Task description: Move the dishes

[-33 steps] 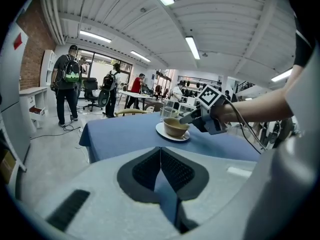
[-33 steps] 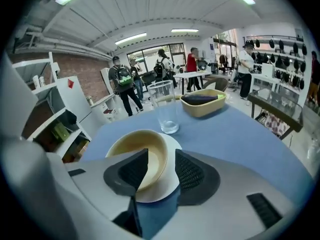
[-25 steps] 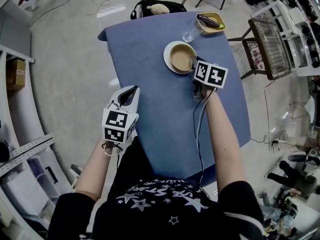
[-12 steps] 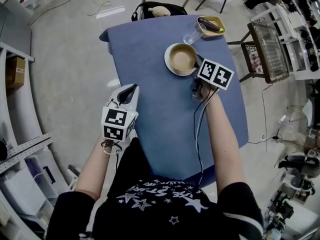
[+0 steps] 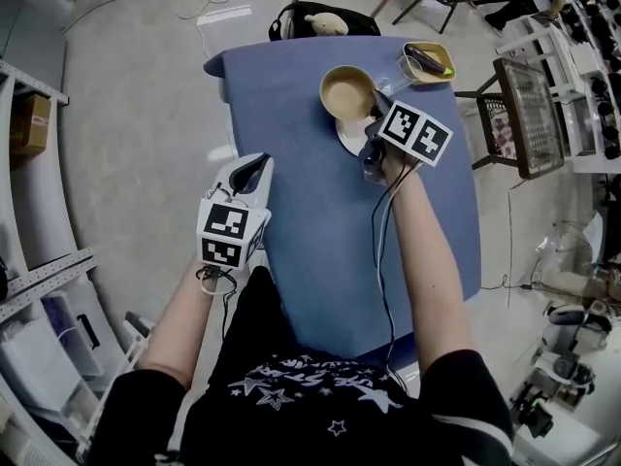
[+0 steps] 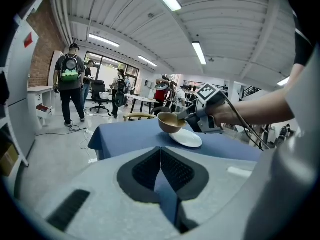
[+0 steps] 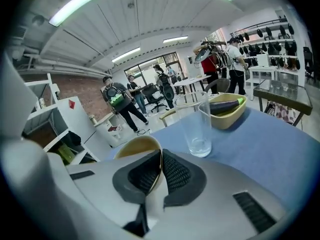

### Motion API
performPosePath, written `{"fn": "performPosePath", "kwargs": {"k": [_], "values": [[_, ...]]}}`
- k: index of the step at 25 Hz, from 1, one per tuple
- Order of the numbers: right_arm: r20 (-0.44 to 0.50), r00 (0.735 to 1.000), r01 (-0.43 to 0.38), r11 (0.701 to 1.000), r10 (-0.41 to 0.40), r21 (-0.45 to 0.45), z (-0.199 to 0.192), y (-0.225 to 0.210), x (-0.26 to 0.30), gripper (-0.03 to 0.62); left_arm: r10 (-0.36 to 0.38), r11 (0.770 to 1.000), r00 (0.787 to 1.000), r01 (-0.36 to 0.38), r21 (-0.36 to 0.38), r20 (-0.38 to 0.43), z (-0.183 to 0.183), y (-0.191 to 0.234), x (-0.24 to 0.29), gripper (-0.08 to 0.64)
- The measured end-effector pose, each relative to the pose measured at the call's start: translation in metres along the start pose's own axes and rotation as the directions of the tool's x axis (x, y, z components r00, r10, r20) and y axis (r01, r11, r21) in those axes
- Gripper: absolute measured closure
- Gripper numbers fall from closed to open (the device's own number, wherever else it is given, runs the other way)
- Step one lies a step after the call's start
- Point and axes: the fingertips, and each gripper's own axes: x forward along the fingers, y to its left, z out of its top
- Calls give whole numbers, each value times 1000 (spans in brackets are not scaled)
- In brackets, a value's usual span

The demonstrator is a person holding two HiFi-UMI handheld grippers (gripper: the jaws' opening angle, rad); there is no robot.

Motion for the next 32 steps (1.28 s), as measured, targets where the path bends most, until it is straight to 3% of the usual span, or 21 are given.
{"fn": "performPosePath", "kwargs": {"k": [7, 16, 18, 20, 23, 32], "values": [[-10, 1000, -28, 1000, 28, 2, -7, 22, 34, 574, -3, 1000, 1000, 3, -25, -26, -21, 9, -2, 541], [-17, 1000, 1, 1000, -2, -21, -13, 24, 52, 571, 14, 999, 999, -16, -34, -43, -33, 15, -4, 541], [-9, 1000, -2, 999, 2, -34, -12, 24, 50, 540, 19, 999, 999, -20, -25, -40, -32, 13, -7, 541], [5, 1000, -8, 999, 8, -42, -9, 25, 44, 479, 23, 1000, 999, -24, -17, -37, -30, 10, -12, 541], [27, 999, -23, 999, 24, -33, -11, 25, 28, 437, 31, 999, 999, -32, -14, -38, -30, 5, -20, 541], [55, 995, -82, 993, 87, -86, -42, 18, -57, 431, 69, 997, 998, -69, 26, -9, -26, -47, -61, 541]]}}
